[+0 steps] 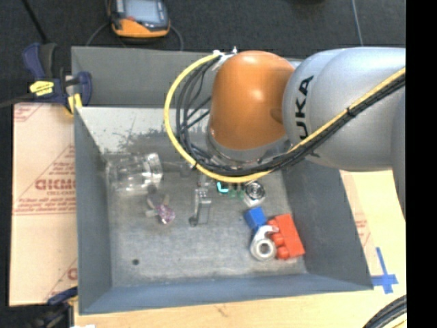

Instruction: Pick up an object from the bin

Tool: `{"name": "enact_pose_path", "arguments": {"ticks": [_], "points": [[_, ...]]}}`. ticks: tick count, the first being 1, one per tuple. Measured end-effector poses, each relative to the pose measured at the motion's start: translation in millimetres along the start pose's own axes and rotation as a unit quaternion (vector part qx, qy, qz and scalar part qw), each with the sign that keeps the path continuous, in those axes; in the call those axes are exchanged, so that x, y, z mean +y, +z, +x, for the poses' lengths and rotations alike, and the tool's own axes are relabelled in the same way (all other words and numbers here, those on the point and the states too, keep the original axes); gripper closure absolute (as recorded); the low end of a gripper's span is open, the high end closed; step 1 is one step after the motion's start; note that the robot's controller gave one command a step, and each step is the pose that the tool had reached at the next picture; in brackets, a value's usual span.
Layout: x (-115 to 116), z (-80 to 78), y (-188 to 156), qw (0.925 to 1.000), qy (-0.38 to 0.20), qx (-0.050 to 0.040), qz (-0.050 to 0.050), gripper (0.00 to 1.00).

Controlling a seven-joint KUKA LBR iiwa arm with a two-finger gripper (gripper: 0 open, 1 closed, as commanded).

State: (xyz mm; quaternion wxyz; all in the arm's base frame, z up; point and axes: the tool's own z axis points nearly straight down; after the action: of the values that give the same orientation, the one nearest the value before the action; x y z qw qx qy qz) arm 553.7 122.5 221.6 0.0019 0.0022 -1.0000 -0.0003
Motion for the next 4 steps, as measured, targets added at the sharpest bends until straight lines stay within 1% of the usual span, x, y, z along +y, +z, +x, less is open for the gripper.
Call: {"name": "enact_pose_path", "arguments": {"ticks": [1, 2, 3, 4], "points": [[34, -41.6, 150, 0.9670, -0.255, -0.0022, 0.000, 0.00], [18, -75.0, 119, 0.8888, -0.458, -0.0055, 0.002, 0.00], [40, -47.9, 91, 0.8178, -0.575, -0.0036, 0.001, 0.00], [30, -68.9, 147, 0.6550, -0.756, -0.0080, 0.004, 0.00]]}}
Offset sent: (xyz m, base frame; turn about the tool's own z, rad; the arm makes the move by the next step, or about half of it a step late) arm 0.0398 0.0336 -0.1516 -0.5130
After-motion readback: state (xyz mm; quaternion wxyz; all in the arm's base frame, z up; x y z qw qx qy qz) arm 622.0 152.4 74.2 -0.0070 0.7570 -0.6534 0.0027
